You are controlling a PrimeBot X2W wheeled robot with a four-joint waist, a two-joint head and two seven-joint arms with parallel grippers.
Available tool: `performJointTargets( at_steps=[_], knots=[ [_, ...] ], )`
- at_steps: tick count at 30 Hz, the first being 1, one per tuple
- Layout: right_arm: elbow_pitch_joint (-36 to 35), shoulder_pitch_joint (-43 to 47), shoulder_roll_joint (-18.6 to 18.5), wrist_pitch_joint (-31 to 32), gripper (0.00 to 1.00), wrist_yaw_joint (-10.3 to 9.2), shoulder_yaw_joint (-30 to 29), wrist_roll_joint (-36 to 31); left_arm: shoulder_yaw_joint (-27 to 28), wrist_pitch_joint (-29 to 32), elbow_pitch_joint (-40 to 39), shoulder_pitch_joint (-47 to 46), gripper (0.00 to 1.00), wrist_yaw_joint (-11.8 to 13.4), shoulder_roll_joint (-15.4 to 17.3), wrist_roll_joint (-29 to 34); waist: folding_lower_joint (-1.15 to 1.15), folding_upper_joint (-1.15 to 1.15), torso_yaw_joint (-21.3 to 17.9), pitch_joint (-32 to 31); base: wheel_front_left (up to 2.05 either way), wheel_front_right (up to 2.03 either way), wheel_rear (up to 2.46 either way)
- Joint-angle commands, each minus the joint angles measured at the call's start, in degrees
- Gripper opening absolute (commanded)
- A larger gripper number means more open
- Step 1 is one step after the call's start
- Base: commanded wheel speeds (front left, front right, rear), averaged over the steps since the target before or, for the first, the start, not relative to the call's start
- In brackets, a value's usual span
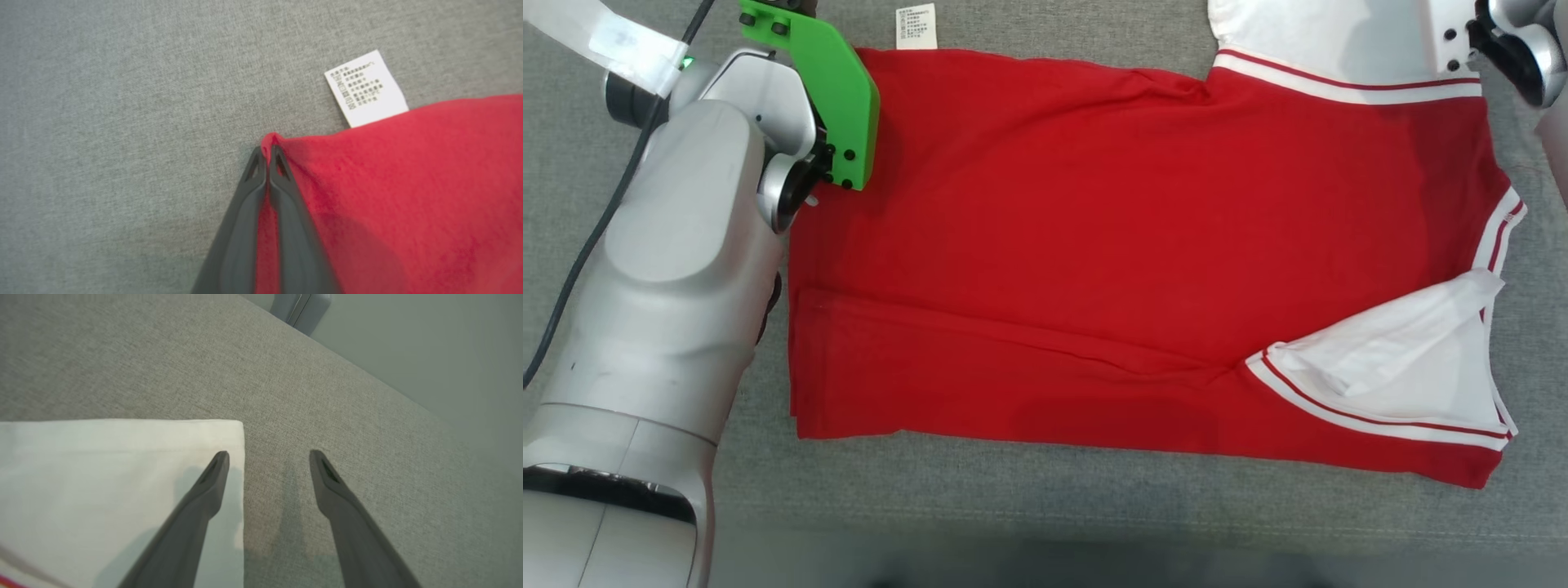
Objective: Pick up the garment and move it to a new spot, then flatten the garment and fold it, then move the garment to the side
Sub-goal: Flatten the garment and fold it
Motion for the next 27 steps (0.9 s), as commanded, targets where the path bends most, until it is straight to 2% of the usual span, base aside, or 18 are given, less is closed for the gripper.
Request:
performJointTargets(
  at_steps=[1, 6, 12, 15, 16, 18, 20, 23, 24, 25, 26, 27],
  knots=[
    [1.85, -1.89, 0.1, -0.58, 1.0, -0.05, 0.39, -0.25, -1.43, -0.29, 1.67, 0.48, 0.0, -0.7, -2.13, -0.63, 0.0, 0.0, 1.89, 1.28, 0.0, 0.0, 0.0],
    [5.74, -4.03, 0.46, 0.15, 1.0, -0.05, -0.42, -0.38, -2.85, -1.66, 2.54, -0.83, 0.0, -0.94, -4.43, -1.33, 0.0, 0.0, 3.7, 2.44, 0.0, 0.0, 0.0],
    [9.94, -5.01, 1.37, 0.54, 1.0, -0.02, -1.33, -0.23, -4.19, -3.03, 3.44, -2.53, 0.0, -0.97, -5.59, -2.19, 0.0, 0.0, 4.9, 3.7, 0.0, 0.0, 0.0],
    [12.53, -4.28, 2.26, 2.47, 0.62, -0.02, -1.51, -0.01, -4.77, -3.36, 4.22, -2.89, 0.0, -0.99, -5.72, -2.51, 0.0, 0.0, 4.94, 3.95, 0.0, 0.0, 0.0],
    [13.41, -4.08, 2.51, 3.12, 0.57, -0.02, -2.08, 0.46, -4.97, -3.45, 4.51, -2.91, 0.0, -0.98, -5.79, -2.7, 0.0, 0.0, 4.91, 3.94, 0.0, 0.0, 0.0],
    [14.31, -3.77, 2.69, 3.93, 0.56, -0.02, -2.42, 0.67, -5.22, -3.35, 4.82, -2.9, 0.0, -1.0, -5.83, -2.88, 0.0, 0.0, 4.87, 3.91, 0.0, 0.0, 0.0],
    [16.02, -2.98, 3.09, 5.95, 0.44, -0.01, -2.97, 1.42, -5.53, -3.58, 5.24, -3.0, 0.0, -1.02, -5.8, -3.18, 0.0, 0.0, 4.76, 3.8, 0.0, 0.0, 0.0],
    [18.07, -2.51, 2.8, 8.6, 0.38, -0.02, -3.81, 1.58, -6.01, -3.74, 5.95, -3.26, 0.0, -1.05, -5.47, -3.49, 0.0, 0.0, 4.43, 3.53, 0.0, 0.0, 0.0],
    [18.31, -2.53, 2.74, 9.09, 0.31, -0.04, -3.79, 1.43, -6.15, -3.67, 6.1, -3.33, 0.0, -1.06, -5.41, -3.68, 0.0, 0.0, 4.34, 3.41, 0.0, 0.0, 0.0],
    [18.53, -2.62, 2.52, 9.17, 0.05, -0.07, -4.05, 1.22, -6.31, -3.75, 6.21, -3.36, 0.0, -1.06, -5.27, -3.7, 0.0, 0.0, 4.23, 3.25, 0.0, 0.0, 0.0],
    [18.5, -2.62, 2.43, 9.11, 0.0, -0.1, -4.21, 1.05, -6.39, -3.85, 6.37, -3.38, 0.0, -1.07, -5.15, -3.71, 0.0, 0.0, 4.11, 3.07, 0.0, 0.0, 0.0],
    [18.26, -2.61, 2.41, 8.85, 0.0, -0.1, -4.28, 0.96, -6.47, -3.77, 6.56, -3.45, 0.0, -1.07, -5.03, -3.98, 0.0, 0.0, 4.0, 2.96, 0.0, 0.0, 0.0]
  ],
)
